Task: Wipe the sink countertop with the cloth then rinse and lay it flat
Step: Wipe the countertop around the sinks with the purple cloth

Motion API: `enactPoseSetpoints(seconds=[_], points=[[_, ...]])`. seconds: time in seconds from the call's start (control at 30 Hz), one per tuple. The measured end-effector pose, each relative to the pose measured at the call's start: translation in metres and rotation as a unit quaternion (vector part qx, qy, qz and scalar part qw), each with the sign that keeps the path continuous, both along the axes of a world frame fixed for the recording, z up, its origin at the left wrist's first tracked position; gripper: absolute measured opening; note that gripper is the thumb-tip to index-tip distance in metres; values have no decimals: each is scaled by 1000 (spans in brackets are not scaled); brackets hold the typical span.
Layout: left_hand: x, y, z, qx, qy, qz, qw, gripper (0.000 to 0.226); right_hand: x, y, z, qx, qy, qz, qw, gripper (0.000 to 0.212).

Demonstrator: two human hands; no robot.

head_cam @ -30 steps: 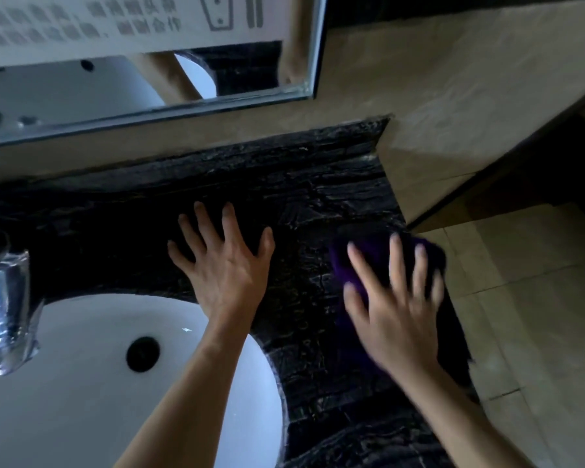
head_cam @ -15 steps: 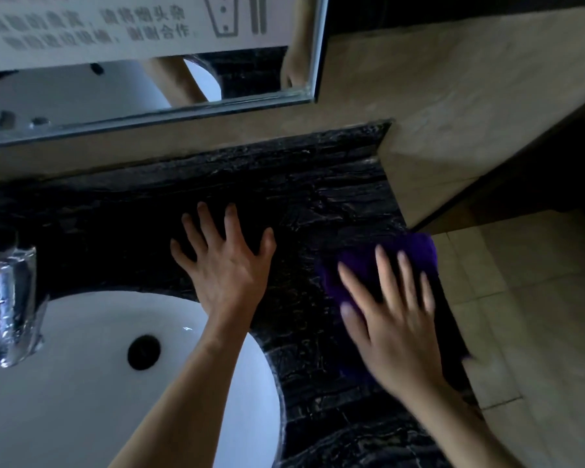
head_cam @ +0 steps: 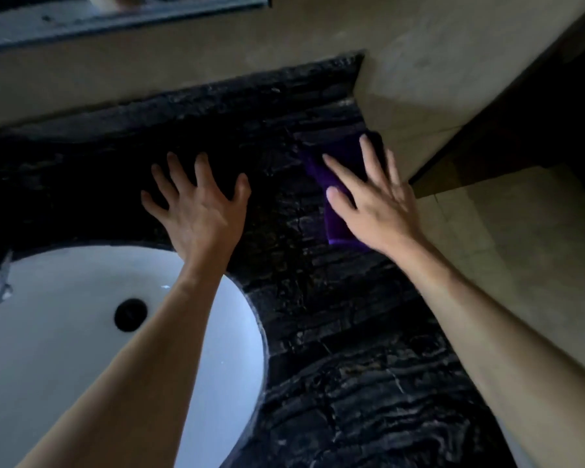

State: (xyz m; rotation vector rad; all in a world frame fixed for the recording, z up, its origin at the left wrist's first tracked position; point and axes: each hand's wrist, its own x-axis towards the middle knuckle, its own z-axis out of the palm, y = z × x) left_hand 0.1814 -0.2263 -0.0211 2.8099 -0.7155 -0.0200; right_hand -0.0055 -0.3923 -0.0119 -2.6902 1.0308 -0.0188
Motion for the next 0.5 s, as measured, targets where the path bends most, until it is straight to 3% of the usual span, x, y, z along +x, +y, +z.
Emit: enactPoseSetpoints(seconds=[0.1, 0.27, 0.37, 0.5], points=[[-1, 1, 0, -13, -1, 0, 1000, 77, -93, 73, 4, -35, 12, 4, 999, 54], [-7, 6, 1, -19, 6, -21, 1000, 72, -235, 199, 21, -12, 84, 1, 996, 55], [-21, 18, 5, -55, 30, -55, 997, 71, -237, 199, 21, 4, 103, 2, 995, 58], [-101, 77, 5, -148, 67, -134, 978, 60, -171, 141, 14, -20, 59, -7, 998, 58]])
